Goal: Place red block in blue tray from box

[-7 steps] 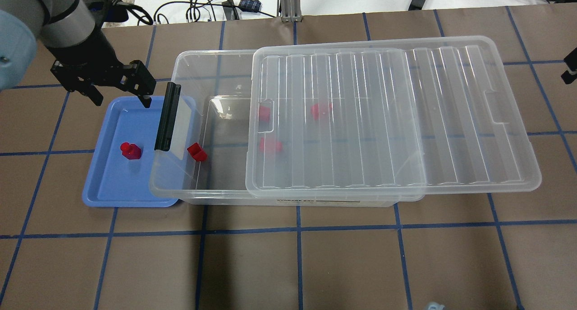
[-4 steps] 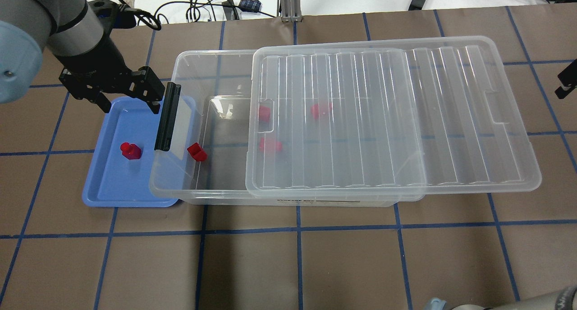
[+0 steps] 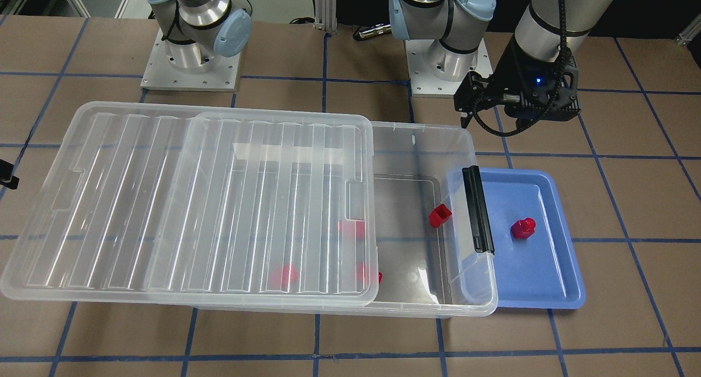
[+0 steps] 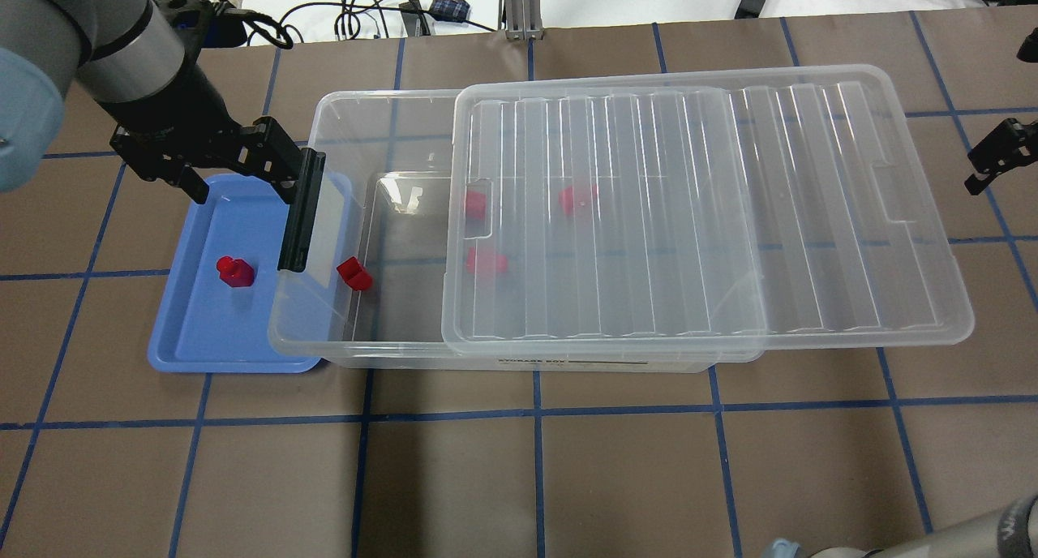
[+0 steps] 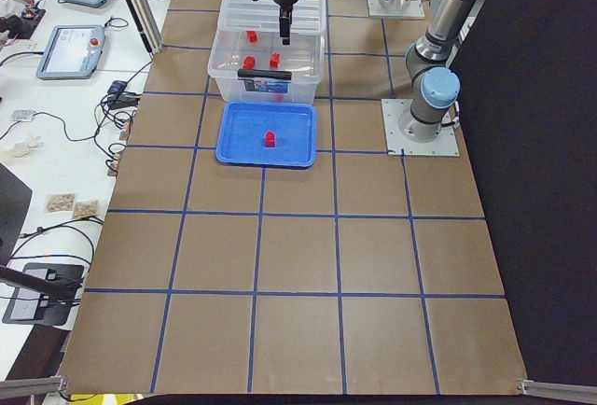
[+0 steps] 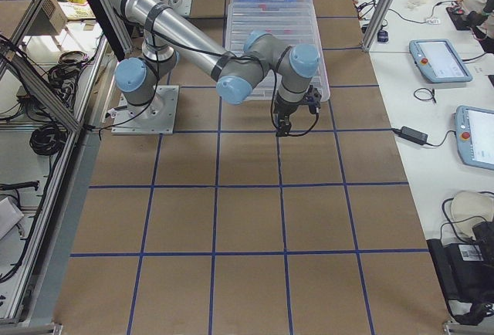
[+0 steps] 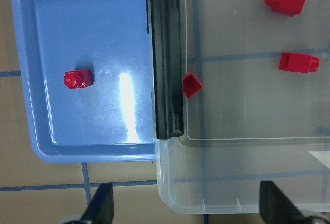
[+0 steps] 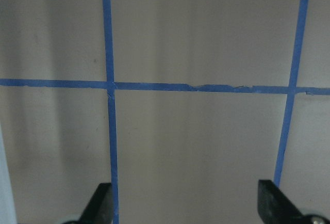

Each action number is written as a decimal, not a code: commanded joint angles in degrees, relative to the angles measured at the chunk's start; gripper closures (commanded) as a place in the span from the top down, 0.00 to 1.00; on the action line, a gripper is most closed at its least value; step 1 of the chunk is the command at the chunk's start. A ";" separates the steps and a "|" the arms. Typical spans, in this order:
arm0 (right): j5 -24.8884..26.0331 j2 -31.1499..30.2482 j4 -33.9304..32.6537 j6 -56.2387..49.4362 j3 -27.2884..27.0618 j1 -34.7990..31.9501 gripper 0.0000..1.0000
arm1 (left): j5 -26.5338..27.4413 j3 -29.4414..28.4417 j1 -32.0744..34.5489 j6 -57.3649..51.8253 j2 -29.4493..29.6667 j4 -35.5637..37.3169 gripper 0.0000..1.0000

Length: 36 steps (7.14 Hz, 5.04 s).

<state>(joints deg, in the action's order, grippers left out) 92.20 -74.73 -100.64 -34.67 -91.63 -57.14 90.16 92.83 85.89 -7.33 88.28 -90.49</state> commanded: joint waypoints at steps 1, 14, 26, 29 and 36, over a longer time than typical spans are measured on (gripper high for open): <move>0.26 -0.06 -1.66 1.70 -1.19 -2.96 1.00 | 0.81 0.06 0.15 -0.40 -0.03 -0.12 1.00; 0.26 -2.35 -2.10 11.63 -3.65 -13.51 1.00 | 1.07 0.24 -0.38 -0.40 -0.30 -0.74 1.00; 2.81 -4.88 -0.71 22.10 0.81 -22.49 1.00 | 0.46 0.15 -0.38 -0.40 -0.12 -0.38 1.00; 1.32 -14.00 5.18 23.15 3.21 -22.58 1.00 | 0.37 0.24 -0.38 -0.40 -0.03 -0.30 1.00; -0.80 -15.27 7.30 41.00 2.86 -36.11 1.00 | 0.64 0.77 -0.73 -0.31 0.40 1.11 1.00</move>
<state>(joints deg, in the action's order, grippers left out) 91.60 -90.26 -93.27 5.55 -88.61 -92.29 90.90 93.54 85.19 -7.67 88.76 -89.52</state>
